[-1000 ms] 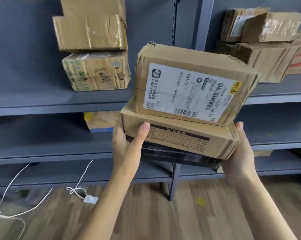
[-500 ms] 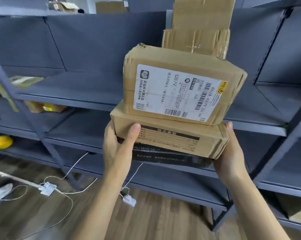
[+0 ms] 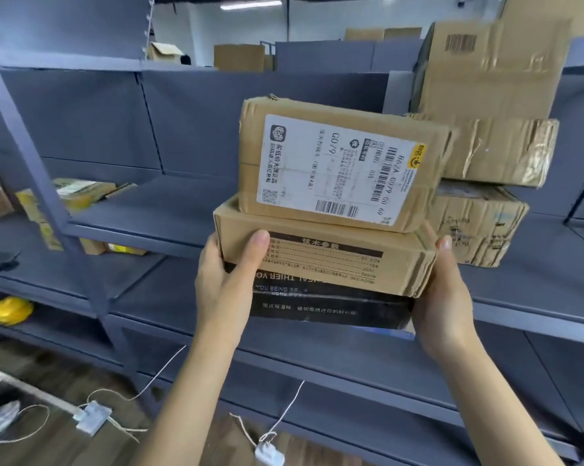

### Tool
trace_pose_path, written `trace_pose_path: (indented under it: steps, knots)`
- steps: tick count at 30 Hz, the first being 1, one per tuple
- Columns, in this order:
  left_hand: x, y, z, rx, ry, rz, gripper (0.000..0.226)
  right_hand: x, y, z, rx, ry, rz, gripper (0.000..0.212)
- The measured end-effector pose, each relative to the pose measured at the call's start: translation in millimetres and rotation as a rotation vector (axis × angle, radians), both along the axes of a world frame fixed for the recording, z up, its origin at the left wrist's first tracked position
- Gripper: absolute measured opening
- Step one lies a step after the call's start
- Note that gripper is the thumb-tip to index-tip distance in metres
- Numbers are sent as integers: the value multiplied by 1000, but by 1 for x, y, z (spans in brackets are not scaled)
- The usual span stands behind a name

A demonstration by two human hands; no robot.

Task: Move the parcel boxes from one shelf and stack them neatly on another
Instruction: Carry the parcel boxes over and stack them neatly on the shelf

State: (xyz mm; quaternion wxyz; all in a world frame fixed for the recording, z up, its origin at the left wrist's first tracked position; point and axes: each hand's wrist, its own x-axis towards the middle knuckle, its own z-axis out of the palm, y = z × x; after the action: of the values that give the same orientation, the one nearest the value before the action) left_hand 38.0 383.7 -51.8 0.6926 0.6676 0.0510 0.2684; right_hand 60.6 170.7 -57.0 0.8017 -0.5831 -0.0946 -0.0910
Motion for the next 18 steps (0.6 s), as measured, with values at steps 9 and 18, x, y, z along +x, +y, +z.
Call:
trace_pose_path:
  steps: [9,18]
  knots:
    - [114,22,27,122,49,64,22,95,14,16,-44,-212,41,74]
    - [225,33,26,406,166,168,31,186,41,19,-296,-236,-113,49]
